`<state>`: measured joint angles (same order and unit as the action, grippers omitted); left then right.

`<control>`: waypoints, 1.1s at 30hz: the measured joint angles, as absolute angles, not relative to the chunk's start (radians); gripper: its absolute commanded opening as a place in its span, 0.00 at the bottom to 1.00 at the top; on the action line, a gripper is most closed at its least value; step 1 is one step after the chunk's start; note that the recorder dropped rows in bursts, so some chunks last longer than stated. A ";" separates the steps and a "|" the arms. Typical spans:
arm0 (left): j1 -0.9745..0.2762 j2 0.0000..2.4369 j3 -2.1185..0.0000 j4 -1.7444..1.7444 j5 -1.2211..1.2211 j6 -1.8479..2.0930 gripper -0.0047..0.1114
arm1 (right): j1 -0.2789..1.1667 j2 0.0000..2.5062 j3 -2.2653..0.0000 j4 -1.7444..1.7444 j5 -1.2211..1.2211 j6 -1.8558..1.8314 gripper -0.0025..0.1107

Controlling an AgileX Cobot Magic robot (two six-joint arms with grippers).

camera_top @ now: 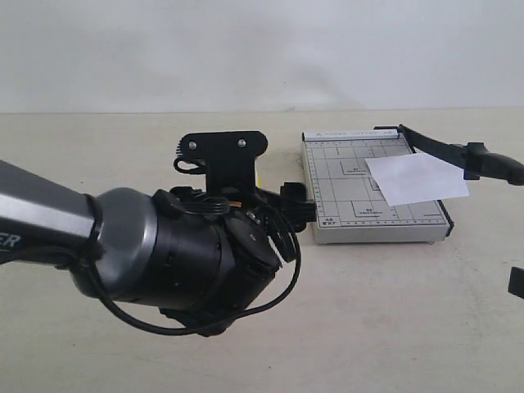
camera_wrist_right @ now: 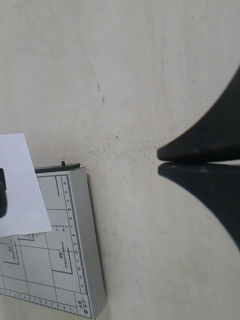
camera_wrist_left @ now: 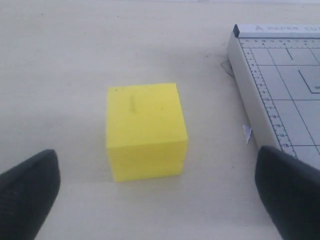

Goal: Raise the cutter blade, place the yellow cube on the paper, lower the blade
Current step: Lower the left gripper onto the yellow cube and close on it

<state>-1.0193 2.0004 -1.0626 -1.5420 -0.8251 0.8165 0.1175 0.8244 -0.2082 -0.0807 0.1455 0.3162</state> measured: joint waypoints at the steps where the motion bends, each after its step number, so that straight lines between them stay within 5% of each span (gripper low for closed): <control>1: -1.017 2.000 -1.063 -1.532 -0.832 0.815 0.98 | 0.117 0.824 -0.208 -0.081 0.146 0.316 0.02; 15: -0.839 2.218 -1.277 -1.276 -0.744 0.711 0.98 | 0.117 0.824 -0.208 -0.039 0.146 0.318 0.02; 33: -0.822 2.361 -1.439 -1.273 -0.781 0.947 0.98 | 0.117 0.824 -0.208 -0.035 0.146 0.318 0.02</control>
<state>-0.8218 2.3607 -1.4395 -1.2727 -0.7812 0.9471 0.1175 0.8244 -0.2082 -0.0354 0.1455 0.3180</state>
